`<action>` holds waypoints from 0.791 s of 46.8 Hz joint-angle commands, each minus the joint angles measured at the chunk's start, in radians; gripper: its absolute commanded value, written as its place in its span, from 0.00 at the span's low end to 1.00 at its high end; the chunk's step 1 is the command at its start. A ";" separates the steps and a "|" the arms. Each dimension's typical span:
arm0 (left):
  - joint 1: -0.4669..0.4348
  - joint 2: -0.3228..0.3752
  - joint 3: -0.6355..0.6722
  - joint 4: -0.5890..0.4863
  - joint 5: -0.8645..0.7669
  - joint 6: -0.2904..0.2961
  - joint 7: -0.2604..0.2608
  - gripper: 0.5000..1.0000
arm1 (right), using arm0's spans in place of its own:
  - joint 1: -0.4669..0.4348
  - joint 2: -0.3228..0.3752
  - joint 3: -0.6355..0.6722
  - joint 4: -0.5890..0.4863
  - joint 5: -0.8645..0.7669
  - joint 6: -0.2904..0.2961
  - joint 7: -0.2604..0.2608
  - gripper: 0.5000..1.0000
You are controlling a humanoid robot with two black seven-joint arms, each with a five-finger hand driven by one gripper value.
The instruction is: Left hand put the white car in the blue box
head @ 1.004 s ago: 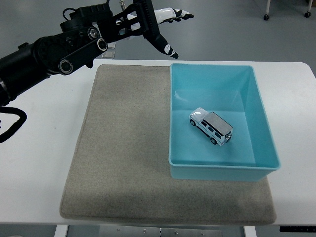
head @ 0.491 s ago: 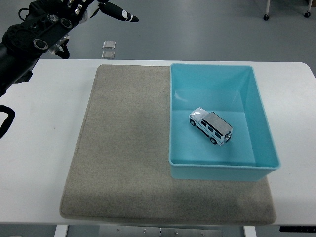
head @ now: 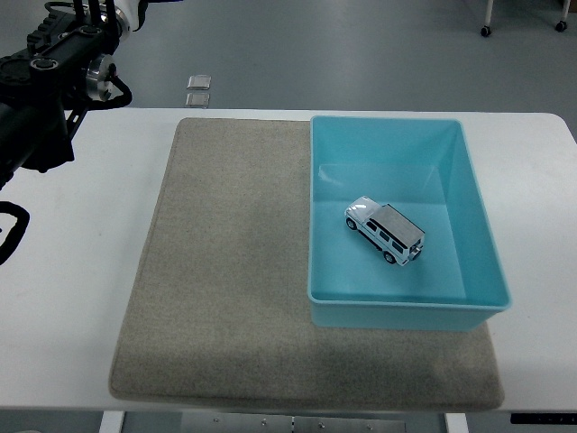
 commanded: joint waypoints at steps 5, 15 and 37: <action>0.012 0.000 -0.002 0.001 -0.256 -0.011 0.000 0.99 | 0.000 0.000 0.000 0.000 0.000 0.001 0.000 0.87; 0.060 -0.001 -0.017 -0.001 -0.437 -0.043 -0.004 0.99 | 0.000 0.000 0.000 0.000 0.000 0.001 0.000 0.87; 0.147 -0.001 -0.193 -0.011 -0.454 -0.193 -0.007 0.99 | 0.000 0.000 0.000 0.000 0.000 -0.001 0.000 0.87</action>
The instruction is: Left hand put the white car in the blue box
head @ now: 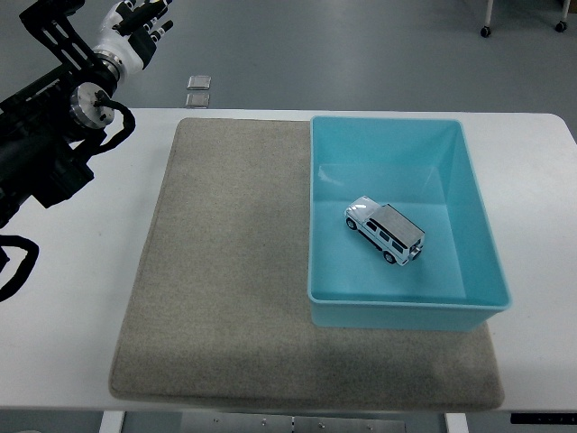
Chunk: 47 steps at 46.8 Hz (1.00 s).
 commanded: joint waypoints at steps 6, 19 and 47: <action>0.015 0.001 -0.058 -0.002 0.001 -0.089 -0.003 0.99 | 0.000 0.000 0.000 0.000 0.000 -0.001 0.000 0.87; 0.015 0.013 -0.060 0.000 0.004 -0.092 -0.003 0.99 | 0.000 0.000 0.000 0.000 0.000 0.000 0.000 0.87; 0.020 0.010 -0.058 0.003 0.013 -0.104 -0.003 0.99 | 0.000 0.000 0.000 0.000 0.000 -0.001 0.000 0.87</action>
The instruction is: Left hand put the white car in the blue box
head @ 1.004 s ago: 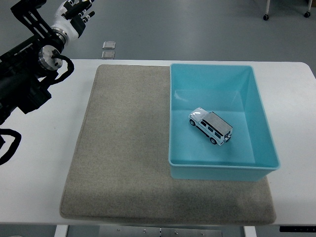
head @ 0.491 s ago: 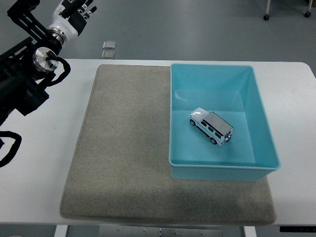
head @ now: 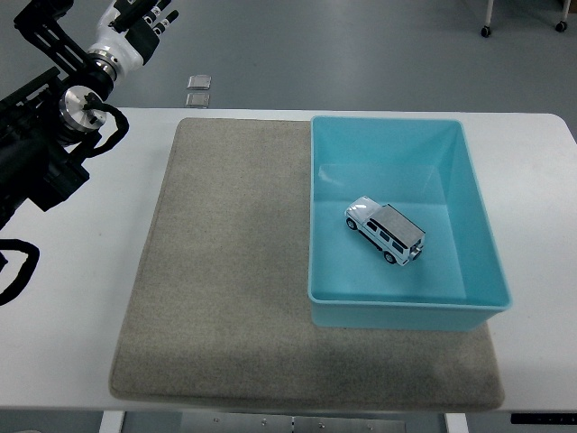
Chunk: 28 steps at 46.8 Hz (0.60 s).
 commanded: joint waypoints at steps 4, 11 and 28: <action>0.003 -0.002 -0.001 0.002 0.000 -0.001 -0.006 0.99 | 0.000 0.000 0.000 0.000 0.000 0.000 0.000 0.87; 0.006 -0.001 -0.001 0.009 -0.001 0.001 -0.012 0.99 | 0.000 0.000 0.000 0.000 0.000 0.000 0.000 0.87; 0.006 -0.001 -0.001 0.009 0.000 0.001 -0.013 0.99 | 0.002 0.000 0.002 0.017 0.002 0.016 -0.002 0.87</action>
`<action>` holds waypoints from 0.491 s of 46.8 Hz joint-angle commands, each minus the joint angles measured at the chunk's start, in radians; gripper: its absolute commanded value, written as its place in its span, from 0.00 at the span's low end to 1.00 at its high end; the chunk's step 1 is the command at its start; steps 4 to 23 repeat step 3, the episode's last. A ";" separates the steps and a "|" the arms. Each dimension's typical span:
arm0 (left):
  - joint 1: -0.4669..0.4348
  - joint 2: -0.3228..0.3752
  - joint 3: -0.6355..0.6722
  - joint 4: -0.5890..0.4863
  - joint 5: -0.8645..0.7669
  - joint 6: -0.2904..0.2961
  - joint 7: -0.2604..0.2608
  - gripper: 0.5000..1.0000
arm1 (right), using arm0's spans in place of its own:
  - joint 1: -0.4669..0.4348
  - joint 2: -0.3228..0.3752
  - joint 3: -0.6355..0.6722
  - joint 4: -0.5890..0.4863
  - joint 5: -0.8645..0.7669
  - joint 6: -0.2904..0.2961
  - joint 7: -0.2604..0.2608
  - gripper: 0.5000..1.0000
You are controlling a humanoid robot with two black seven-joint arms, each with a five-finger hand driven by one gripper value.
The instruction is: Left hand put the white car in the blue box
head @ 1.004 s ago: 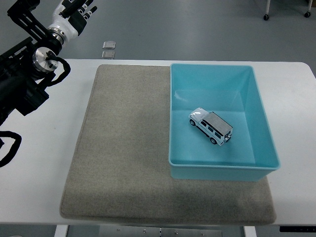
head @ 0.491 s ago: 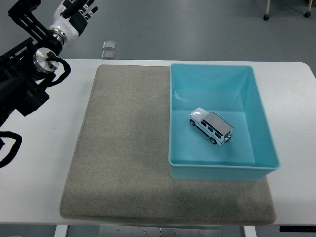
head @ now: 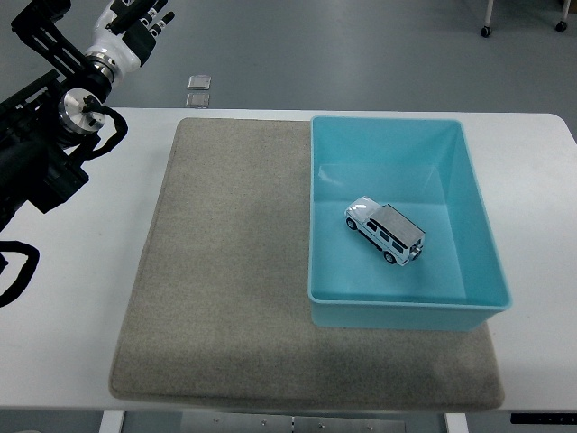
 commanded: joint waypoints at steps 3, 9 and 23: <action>0.000 0.000 0.002 0.001 0.002 0.000 0.000 0.99 | 0.000 0.000 0.001 0.002 0.001 0.003 -0.002 0.87; 0.000 0.000 0.002 0.001 0.002 0.000 0.000 0.99 | 0.000 0.000 0.001 0.002 0.001 0.003 -0.002 0.87; 0.000 0.000 0.002 0.001 0.002 0.000 0.000 0.99 | 0.000 0.000 0.001 0.002 0.001 0.003 -0.002 0.87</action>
